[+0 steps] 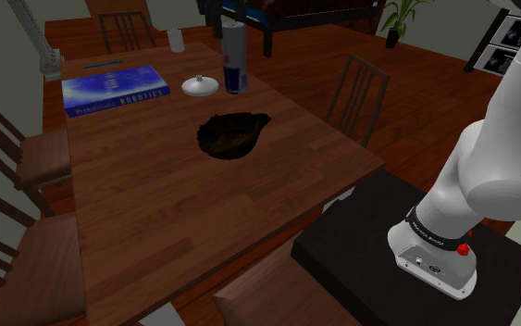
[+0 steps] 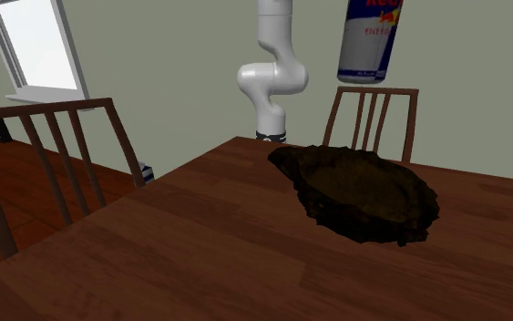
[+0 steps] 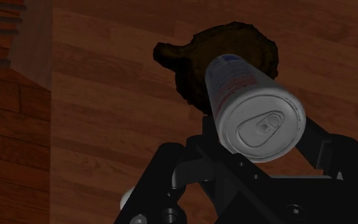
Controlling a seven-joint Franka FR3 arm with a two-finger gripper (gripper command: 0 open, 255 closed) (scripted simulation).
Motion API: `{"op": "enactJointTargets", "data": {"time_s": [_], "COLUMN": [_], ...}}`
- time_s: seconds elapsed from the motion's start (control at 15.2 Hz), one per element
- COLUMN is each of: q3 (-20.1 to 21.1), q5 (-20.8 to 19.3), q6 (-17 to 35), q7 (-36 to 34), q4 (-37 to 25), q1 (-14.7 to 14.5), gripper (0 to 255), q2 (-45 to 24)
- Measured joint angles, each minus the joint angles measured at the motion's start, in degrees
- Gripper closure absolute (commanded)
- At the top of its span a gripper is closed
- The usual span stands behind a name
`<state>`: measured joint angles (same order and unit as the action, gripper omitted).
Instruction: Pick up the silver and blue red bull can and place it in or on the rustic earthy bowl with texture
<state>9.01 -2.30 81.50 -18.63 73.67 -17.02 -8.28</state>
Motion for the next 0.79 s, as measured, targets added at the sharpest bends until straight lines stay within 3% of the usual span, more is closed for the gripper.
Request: {"op": "enactJointTargets", "data": {"time_s": [0.79], "q3": [-0.3], "q5": [0.7], "q6": [10.7], "q7": [0.3], "q4": [14.6], "q1": [0.5], "gripper": [255], "q2": [4.0]}}
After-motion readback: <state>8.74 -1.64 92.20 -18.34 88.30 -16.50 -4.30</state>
